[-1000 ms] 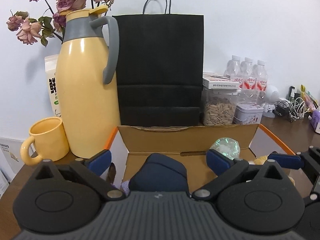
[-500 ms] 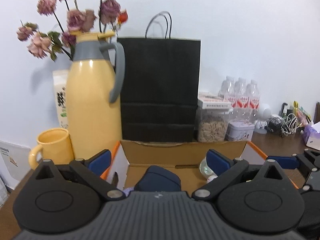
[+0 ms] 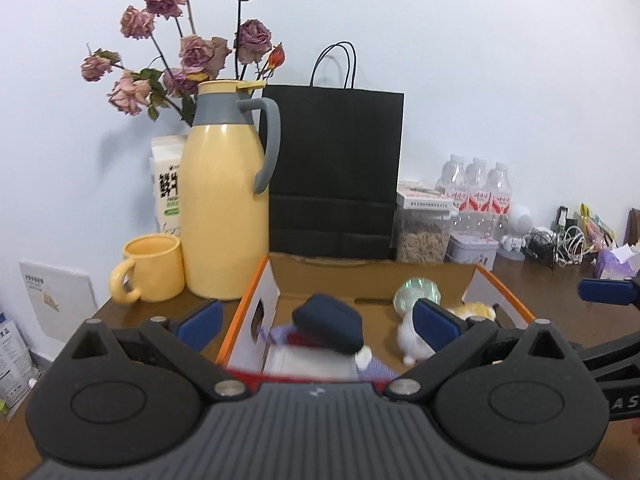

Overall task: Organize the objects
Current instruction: 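Move both tools back over the table toward the black cables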

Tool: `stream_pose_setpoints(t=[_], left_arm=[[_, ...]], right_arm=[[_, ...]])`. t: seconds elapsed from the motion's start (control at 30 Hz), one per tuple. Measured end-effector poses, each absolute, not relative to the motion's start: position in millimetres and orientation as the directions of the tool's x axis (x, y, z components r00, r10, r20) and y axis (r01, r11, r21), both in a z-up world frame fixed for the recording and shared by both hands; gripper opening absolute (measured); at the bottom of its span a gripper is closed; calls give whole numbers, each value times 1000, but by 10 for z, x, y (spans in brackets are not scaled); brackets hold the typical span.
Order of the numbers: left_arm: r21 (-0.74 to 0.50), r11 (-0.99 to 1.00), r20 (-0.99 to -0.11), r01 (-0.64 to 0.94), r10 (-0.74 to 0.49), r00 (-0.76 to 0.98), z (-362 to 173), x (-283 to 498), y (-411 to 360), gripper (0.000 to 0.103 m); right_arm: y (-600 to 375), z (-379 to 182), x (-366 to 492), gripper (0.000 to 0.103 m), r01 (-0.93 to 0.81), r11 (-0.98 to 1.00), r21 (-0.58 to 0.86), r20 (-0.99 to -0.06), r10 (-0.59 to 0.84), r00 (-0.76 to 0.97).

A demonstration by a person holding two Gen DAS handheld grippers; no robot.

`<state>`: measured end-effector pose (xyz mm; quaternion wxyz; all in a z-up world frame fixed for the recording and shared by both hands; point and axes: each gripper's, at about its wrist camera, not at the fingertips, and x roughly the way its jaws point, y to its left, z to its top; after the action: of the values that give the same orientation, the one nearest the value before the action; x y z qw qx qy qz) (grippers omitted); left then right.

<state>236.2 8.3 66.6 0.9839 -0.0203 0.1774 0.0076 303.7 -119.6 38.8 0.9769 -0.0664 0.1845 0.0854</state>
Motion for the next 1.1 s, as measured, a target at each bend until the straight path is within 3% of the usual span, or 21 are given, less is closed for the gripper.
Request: stream_pose_setpoints(t=[0.7, 0.8, 1.03, 1.1], left_arm=[[4, 1000, -459, 15, -11, 888, 143, 1398, -7, 103], [2, 1000, -479, 7, -5, 878, 63, 1358, 9, 103], [-18, 1000, -500, -3, -6, 866, -24, 1254, 51, 103], [-23, 1000, -500, -7, -6, 866, -24, 1226, 65, 103]], right_arm=[[-1854, -476, 2031, 101, -149, 987, -67, -583, 82, 808], [-1905, -574, 2023, 93, -161, 984, -73, -609, 84, 789], [-1846, -586, 2062, 49, -243, 968, -53, -605, 162, 779], [-1814, -580, 2072, 43, -264, 963, -50, -605, 181, 775]])
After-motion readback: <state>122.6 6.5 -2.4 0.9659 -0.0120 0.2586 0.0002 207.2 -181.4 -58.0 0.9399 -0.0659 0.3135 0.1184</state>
